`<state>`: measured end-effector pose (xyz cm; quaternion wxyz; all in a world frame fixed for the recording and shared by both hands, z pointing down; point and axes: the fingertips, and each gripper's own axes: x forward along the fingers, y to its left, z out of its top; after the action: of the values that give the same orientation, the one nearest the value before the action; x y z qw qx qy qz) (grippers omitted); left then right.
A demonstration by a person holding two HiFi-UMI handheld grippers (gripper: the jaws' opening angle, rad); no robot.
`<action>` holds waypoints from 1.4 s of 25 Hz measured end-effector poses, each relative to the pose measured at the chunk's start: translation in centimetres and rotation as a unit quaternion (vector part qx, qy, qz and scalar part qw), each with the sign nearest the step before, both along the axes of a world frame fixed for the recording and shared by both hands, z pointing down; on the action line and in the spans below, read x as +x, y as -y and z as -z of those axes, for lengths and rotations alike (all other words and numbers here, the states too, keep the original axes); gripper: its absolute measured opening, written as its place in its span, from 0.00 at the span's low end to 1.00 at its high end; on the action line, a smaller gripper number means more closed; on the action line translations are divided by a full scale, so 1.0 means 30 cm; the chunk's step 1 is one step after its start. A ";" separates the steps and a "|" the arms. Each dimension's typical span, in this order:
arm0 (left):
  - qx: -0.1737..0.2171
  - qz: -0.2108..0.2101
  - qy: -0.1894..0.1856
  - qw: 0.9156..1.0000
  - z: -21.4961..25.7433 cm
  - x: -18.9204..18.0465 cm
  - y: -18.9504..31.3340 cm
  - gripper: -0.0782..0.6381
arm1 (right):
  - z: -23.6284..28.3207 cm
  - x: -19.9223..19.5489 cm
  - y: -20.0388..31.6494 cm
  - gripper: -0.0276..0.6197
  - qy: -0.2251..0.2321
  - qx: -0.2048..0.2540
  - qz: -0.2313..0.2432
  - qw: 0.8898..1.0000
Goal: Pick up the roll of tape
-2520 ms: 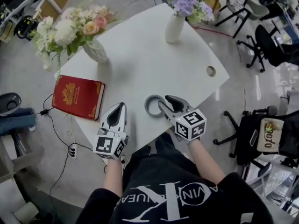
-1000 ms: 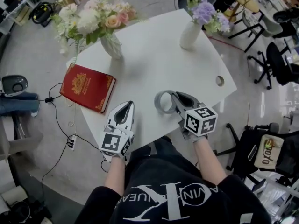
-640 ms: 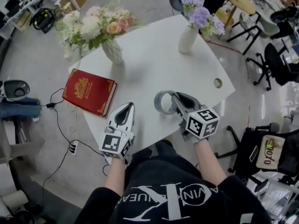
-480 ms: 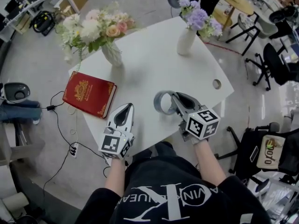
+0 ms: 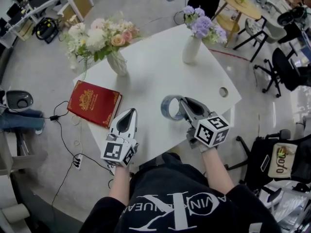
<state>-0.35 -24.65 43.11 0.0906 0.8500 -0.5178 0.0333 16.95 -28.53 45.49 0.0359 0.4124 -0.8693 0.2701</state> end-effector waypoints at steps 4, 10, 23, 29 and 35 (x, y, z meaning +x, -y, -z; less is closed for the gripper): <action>0.007 0.006 0.001 1.000 0.021 -0.010 0.008 0.11 | 0.025 0.002 0.008 0.15 0.006 0.010 -0.002 1.000; 0.018 0.015 0.002 1.000 0.055 -0.027 0.018 0.11 | 0.054 -0.004 0.020 0.15 0.016 0.020 0.004 1.000; 0.042 0.037 -0.003 0.998 0.136 -0.063 0.042 0.11 | 0.144 -0.019 0.047 0.15 0.031 0.055 0.012 0.998; 0.056 0.050 -0.014 0.997 0.188 -0.083 0.059 0.11 | 0.184 -0.026 0.060 0.15 0.039 0.071 0.015 0.997; 0.065 0.065 -0.018 0.996 0.231 -0.111 0.071 0.11 | 0.223 -0.027 0.068 0.15 0.048 0.085 0.017 0.995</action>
<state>-3.67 -26.79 36.19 0.0464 0.8191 -0.5714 -0.0213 16.15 -30.56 38.79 -0.0367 0.3853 -0.8969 0.2139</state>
